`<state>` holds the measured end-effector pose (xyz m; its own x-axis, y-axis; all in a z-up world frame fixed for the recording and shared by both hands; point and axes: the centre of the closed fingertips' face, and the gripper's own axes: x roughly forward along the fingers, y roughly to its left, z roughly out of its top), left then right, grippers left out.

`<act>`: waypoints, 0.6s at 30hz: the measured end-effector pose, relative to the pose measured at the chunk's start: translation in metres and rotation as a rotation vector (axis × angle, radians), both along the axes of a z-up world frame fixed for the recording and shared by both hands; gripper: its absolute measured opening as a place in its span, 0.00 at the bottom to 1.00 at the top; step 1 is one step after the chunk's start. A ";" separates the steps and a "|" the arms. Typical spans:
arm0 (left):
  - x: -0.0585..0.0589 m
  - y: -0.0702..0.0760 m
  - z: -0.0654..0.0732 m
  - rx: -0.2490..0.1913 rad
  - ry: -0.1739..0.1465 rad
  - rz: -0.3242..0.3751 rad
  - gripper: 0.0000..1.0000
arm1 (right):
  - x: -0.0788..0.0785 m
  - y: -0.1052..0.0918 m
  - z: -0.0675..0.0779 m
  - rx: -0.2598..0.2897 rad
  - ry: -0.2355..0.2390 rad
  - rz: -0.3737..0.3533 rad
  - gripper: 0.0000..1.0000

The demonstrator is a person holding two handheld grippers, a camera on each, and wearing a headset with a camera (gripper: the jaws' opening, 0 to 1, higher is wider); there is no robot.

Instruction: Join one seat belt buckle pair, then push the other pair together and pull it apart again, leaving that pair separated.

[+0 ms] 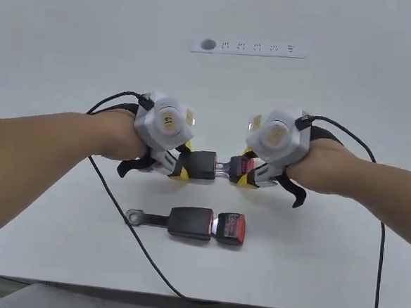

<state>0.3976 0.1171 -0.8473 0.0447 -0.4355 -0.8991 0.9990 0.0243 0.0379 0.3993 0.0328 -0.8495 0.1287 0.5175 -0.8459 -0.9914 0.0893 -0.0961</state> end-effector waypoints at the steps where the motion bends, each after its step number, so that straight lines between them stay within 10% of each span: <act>1: 0.000 0.000 0.000 -0.001 0.001 0.001 0.32 | 0.000 -0.003 0.000 -0.003 -0.004 0.000 0.33; 18: 0.000 0.001 0.000 -0.003 -0.003 0.036 0.32 | -0.017 -0.081 0.003 -0.044 -0.002 -0.073 0.34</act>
<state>0.3973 0.1179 -0.8469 0.0627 -0.4364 -0.8976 0.9974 0.0604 0.0403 0.3818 -0.0482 -0.8464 0.1667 0.4686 -0.8675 -0.9821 0.1568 -0.1040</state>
